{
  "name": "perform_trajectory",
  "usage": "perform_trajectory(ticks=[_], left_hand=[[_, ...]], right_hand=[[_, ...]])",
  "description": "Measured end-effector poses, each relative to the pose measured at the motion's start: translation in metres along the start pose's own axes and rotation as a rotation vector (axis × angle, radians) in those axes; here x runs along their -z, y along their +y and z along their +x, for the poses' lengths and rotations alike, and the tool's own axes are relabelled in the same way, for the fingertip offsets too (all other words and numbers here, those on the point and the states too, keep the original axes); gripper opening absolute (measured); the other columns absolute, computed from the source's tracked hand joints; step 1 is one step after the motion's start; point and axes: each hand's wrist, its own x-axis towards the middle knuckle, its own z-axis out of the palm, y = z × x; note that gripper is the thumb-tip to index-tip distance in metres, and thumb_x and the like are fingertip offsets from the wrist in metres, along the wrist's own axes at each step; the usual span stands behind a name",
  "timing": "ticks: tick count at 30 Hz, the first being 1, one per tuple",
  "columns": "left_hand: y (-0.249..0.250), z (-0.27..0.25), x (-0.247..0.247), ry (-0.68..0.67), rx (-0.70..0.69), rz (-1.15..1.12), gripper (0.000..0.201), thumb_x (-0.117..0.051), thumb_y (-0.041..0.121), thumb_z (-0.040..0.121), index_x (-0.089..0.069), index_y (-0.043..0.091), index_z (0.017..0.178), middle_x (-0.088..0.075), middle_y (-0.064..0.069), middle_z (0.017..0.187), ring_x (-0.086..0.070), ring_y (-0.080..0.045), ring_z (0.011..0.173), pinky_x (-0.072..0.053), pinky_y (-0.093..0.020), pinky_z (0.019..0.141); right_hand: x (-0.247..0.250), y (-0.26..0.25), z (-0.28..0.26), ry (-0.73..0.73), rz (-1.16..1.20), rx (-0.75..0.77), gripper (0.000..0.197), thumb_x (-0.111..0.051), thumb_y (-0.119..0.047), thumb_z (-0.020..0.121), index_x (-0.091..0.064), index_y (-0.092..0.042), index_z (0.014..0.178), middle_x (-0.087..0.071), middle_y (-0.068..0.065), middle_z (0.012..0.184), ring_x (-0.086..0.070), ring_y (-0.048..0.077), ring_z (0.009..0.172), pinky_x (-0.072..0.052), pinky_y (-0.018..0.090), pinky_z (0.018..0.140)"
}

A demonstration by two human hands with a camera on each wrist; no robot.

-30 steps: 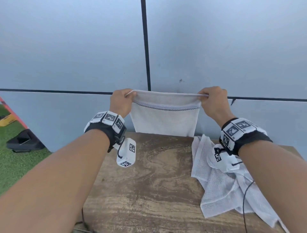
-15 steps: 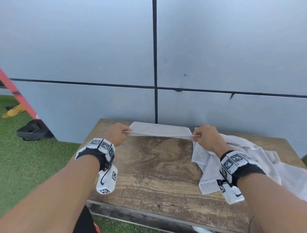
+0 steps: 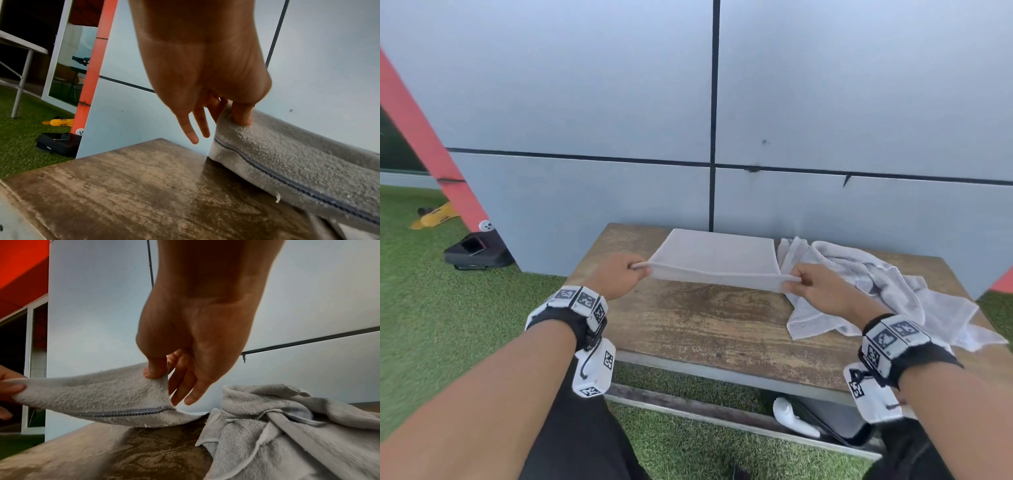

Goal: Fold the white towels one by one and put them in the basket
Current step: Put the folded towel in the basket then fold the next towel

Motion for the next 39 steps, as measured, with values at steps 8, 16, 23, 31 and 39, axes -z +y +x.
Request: perform_trajectory(ticks=[8,16,23,31,39], left_hand=[[0.015,-0.051,0.014,0.147,-0.062,-0.077,0.039,-0.05,0.033,0.101,-0.065,-0.001,0.091,-0.052,-0.002,0.061,-0.046,-0.017,0.054,-0.038,-0.031,0.058],[0.013,-0.088,0.021,-0.08,0.01,-0.133,0.028,-0.055,0.025,0.101,-0.072,0.004,0.094,-0.074,-0.017,0.087,-0.071,-0.037,0.08,-0.059,-0.044,0.072],[0.0,-0.092,0.004,-0.2,0.104,-0.185,0.027,-0.055,0.029,0.102,-0.069,0.01,0.113,-0.076,-0.007,0.1,-0.076,-0.025,0.083,-0.062,-0.043,0.073],[0.001,-0.074,-0.011,-0.021,0.135,-0.123,0.025,-0.049,0.028,0.105,-0.069,0.015,0.113,-0.072,0.005,0.087,-0.064,0.0,0.054,-0.041,-0.006,0.045],[-0.001,-0.019,-0.016,0.045,0.149,-0.057,0.027,-0.051,0.028,0.103,-0.071,0.01,0.104,-0.074,-0.011,0.098,-0.067,-0.024,0.084,-0.048,-0.017,0.065]], right_hand=[[0.003,-0.022,-0.054,0.212,0.148,0.059,0.018,-0.052,-0.024,0.103,-0.048,-0.011,0.09,-0.059,0.015,0.079,-0.056,0.023,0.071,-0.048,0.03,0.073],[0.012,-0.027,-0.085,-0.143,0.227,-0.092,0.025,-0.05,-0.029,0.104,-0.061,-0.007,0.112,-0.071,0.007,0.11,-0.073,0.027,0.093,-0.057,0.046,0.088],[0.001,-0.02,-0.083,-0.215,0.275,-0.169,0.033,-0.053,-0.027,0.103,-0.05,-0.006,0.128,-0.068,0.014,0.12,-0.075,0.035,0.087,-0.06,0.051,0.084],[-0.016,-0.015,-0.051,0.012,0.113,-0.11,0.017,-0.049,-0.024,0.104,-0.05,-0.018,0.088,-0.062,-0.002,0.084,-0.065,0.012,0.065,-0.043,0.015,0.045],[-0.019,0.001,0.016,0.098,0.059,-0.147,0.019,-0.05,-0.026,0.103,-0.053,-0.008,0.098,-0.063,0.014,0.089,-0.066,0.032,0.082,-0.057,0.047,0.075]])
